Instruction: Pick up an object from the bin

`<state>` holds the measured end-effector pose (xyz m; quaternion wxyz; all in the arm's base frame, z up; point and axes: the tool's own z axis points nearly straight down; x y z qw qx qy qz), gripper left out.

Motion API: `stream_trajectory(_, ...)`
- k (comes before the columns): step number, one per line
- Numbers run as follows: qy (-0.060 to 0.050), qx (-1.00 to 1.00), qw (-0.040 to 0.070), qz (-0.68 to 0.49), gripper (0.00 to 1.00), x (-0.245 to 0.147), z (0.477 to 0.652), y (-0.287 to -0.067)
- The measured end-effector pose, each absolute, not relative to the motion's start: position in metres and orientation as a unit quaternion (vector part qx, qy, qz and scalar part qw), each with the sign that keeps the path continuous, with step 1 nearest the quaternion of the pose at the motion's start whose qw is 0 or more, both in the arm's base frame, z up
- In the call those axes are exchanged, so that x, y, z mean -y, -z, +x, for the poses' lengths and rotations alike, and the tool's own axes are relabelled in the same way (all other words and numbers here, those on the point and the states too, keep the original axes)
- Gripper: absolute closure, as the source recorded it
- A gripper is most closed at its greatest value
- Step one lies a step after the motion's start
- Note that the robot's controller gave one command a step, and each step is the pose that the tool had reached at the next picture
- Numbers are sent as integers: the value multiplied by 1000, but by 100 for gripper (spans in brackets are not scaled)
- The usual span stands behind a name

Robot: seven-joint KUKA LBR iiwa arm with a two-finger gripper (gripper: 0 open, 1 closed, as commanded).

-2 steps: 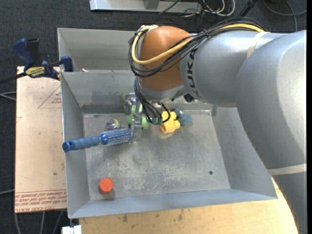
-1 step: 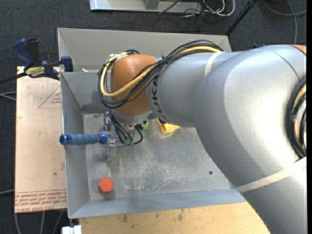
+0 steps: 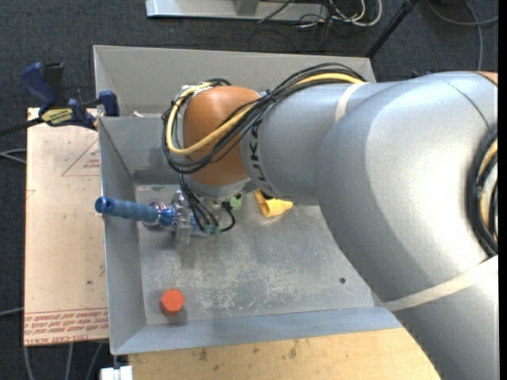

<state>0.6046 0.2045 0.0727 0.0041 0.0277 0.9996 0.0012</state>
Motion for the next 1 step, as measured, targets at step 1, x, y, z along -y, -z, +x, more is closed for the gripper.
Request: stream_trajectory(1, -1, -1000, 5, -20, 100, -187, 603, -221)
